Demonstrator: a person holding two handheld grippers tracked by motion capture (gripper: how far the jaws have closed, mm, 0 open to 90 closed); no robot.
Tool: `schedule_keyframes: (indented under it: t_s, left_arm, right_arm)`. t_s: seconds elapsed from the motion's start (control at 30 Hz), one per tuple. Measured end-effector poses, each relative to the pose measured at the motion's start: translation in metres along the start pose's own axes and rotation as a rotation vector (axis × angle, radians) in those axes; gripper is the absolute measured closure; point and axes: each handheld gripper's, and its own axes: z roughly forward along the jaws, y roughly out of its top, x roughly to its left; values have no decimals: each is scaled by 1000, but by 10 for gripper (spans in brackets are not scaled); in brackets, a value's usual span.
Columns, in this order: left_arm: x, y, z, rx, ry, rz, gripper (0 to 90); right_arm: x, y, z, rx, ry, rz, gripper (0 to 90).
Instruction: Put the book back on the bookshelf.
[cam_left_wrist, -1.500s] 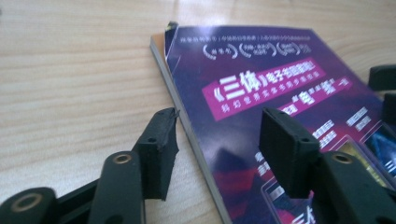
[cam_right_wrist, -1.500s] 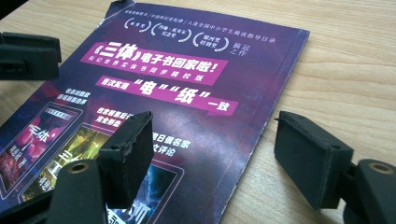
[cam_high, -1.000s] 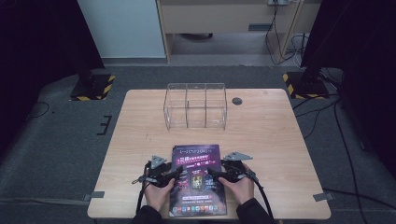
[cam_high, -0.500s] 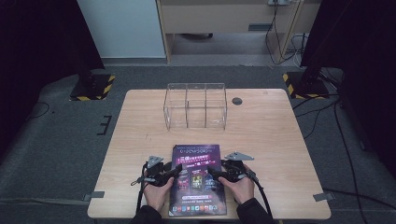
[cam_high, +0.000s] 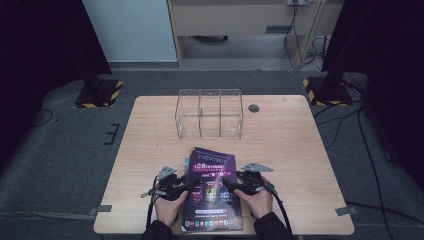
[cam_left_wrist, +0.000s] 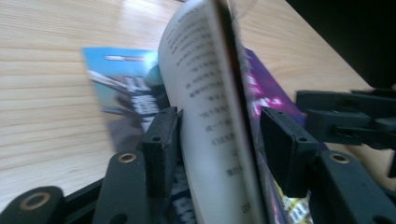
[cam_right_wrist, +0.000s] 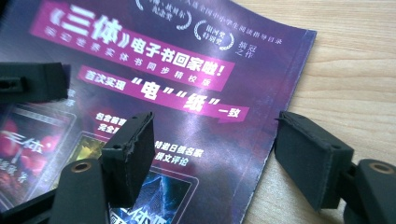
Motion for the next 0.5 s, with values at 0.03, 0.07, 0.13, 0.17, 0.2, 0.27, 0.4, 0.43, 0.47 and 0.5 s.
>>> schedule_keyframes:
  t_s: [0.03, 0.07, 0.13, 0.17, 0.2, 0.27, 0.4, 0.43, 0.47, 0.5]
  left_arm:
    - [-1, 0, 1, 9, 2, 14, 464]
    - [-2, 0, 2, 11, 8, 23, 456]
    - [-2, 0, 2, 16, 15, 22, 451]
    - [-2, 0, 3, 21, 16, 19, 450]
    - [-3, 0, 4, 24, 18, 21, 450]
    - [-4, 0, 4, 23, 23, 24, 448]
    - [-4, 1, 1, 13, 45, 56, 431]
    - [-4, 2, 0, 11, 70, 71, 420]
    - [-3, 2, -1, 9, 94, 80, 419]
    - [1, 3, -4, 8, 137, 88, 425]
  right_arm:
    - [0, 0, 0, 0, 1, 2, 289]
    - [0, 0, 0, 0, 2, 2, 288]
    - [0, 0, 0, -1, 1, 3, 288]
    - [0, 0, 0, 1, 2, 2, 288]
    - [0, 0, 0, 2, 3, 3, 288]
    - [0, 0, 0, 1, 2, 2, 288]
    - [0, 0, 0, 3, 3, 1, 288]
    - [0, 0, 0, 4, 1, -2, 288]
    - [0, 0, 0, 4, 1, -8, 289]
    - [0, 0, 0, 5, -1, -9, 288]
